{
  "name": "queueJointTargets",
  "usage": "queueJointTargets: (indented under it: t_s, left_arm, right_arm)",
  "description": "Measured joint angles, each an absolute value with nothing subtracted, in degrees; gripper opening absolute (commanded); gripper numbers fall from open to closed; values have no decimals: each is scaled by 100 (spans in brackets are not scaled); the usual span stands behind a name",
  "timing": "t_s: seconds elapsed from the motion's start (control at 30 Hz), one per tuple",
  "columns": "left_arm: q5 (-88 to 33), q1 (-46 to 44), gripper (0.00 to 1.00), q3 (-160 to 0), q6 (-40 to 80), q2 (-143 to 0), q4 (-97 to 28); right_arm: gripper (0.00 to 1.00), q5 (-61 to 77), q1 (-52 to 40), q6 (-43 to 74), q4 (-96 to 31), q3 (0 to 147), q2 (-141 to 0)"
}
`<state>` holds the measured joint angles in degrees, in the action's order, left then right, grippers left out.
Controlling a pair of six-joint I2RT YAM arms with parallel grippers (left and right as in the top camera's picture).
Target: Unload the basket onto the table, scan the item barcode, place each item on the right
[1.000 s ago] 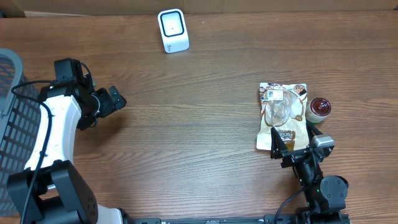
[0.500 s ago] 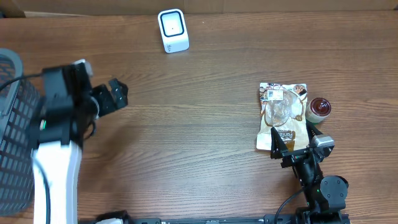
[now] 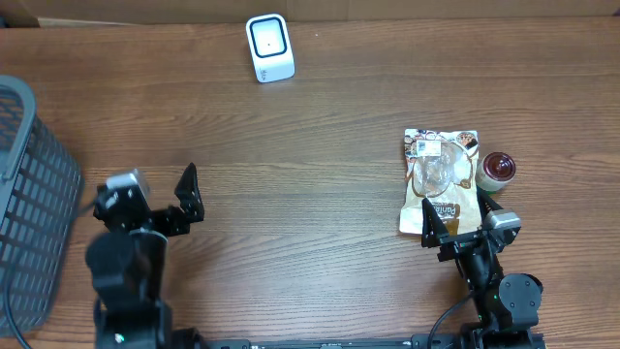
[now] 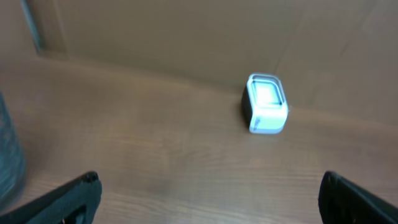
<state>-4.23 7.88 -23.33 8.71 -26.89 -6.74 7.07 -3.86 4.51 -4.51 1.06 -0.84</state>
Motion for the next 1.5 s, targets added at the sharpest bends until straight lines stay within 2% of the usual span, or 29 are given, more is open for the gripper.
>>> queueJointTargets:
  t_s: [0.17, 0.43, 0.6, 1.5]
  left_arm:
    - [-484, 784, 99, -1232, 567, -1804, 91]
    - [-373, 486, 99, -344, 91, -720, 84]
    - [-246, 447, 99, -54, -3, -185, -440]
    - [-207, 410, 99, -54, -21, -97, -434]
  right_arm:
    - [100, 707, -384, 449, -449, 106, -84]
    - [100, 707, -386, 451, -449, 106, -84]
    - [100, 709, -384, 451, -447, 106, -84]
    - [100, 707, -384, 454, -451, 106, -84]
